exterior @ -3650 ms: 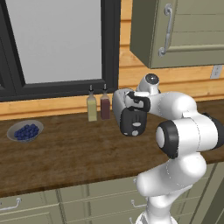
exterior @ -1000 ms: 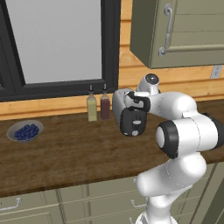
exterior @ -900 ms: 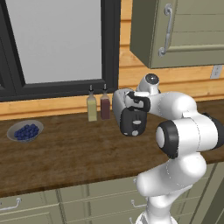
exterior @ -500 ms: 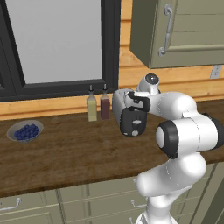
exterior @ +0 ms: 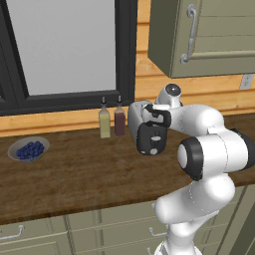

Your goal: Start the toaster. Once the lever pops up, take the bread to the plate on the dining counter.

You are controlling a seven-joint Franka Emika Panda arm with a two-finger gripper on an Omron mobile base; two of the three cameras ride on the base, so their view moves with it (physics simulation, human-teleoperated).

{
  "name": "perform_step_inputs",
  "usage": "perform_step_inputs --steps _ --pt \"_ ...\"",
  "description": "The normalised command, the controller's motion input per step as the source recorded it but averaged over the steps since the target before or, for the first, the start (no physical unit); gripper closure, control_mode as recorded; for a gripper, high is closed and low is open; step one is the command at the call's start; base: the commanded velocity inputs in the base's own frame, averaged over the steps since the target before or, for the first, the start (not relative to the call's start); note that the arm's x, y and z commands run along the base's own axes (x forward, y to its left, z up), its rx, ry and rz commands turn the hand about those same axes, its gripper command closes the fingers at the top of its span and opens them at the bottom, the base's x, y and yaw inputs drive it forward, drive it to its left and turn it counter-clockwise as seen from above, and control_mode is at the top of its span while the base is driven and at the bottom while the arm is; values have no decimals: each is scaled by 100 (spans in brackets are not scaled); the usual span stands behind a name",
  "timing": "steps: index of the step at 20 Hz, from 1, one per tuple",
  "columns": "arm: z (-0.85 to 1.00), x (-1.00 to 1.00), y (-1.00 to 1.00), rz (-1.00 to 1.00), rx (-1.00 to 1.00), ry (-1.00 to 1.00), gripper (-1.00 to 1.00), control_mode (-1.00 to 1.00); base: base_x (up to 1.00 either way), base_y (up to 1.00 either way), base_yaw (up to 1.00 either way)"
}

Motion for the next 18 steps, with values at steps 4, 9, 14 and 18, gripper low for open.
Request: perform_step_inputs --steps 4,9,14,18 --pt "0 0 0 0 0 0 -100 -100 0 0 0" --pt "0 0 0 0 0 0 -100 -100 0 0 0" --pt "0 0 0 0 0 0 -100 -100 0 0 0" --pt "0 0 0 0 0 0 -100 -100 0 0 0"
